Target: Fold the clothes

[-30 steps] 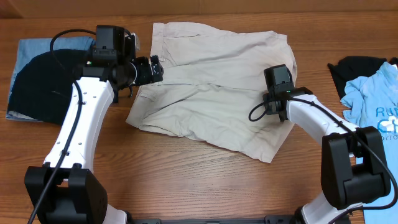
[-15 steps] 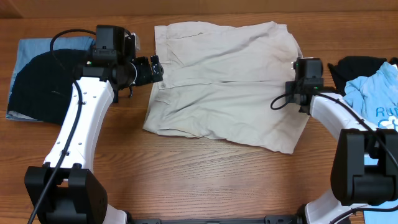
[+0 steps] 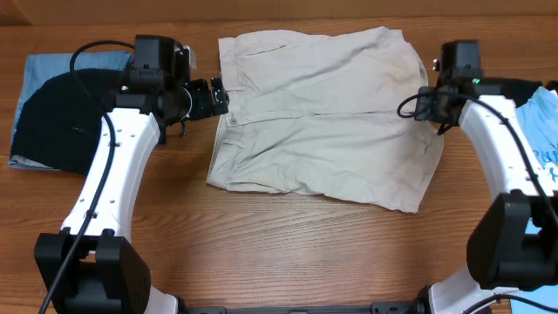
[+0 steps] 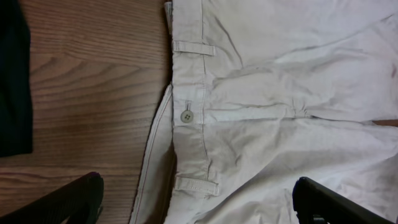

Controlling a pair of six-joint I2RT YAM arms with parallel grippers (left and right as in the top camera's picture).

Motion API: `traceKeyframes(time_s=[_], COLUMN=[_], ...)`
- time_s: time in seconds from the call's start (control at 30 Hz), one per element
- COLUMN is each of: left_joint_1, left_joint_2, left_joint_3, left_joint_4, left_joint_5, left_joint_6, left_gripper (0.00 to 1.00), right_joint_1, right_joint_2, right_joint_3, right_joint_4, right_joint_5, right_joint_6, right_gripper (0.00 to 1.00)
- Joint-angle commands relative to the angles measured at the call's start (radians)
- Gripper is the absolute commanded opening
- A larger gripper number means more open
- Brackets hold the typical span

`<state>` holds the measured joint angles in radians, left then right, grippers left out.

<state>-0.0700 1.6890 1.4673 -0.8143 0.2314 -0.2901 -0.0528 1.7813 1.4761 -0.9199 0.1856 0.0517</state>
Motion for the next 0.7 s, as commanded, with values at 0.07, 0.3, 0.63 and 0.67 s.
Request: traceKeyframes(time_s=[0.07, 0.3, 0.63, 0.67], left_joint_1=[0.004, 0.004, 0.004, 0.004], left_joint_2=[0.005, 0.005, 0.005, 0.005], left_joint_3=[0.0, 0.0, 0.0, 0.0], left_joint_4=[0.005, 0.005, 0.007, 0.007], left_joint_5=[0.002, 0.002, 0.002, 0.002], left_joint_6=[-0.002, -0.002, -0.002, -0.002], left_gripper=[1.0, 1.0, 1.0, 1.0], right_joint_1=[-0.008, -0.019, -0.034, -0.034], right_joint_2=[-0.16, -0.259, -0.259, -0.259], right_joint_3=[0.142, 0.142, 0.022, -0.005], right_joint_4=[-0.161, -0.306, -0.426, -0.425], right_joint_5=[-0.139, -0.235, -0.248, -0.248], right_joint_6=[0.076, 0.182, 0.269, 0.272], right_gripper=[0.67, 0.68, 0.66, 0.67])
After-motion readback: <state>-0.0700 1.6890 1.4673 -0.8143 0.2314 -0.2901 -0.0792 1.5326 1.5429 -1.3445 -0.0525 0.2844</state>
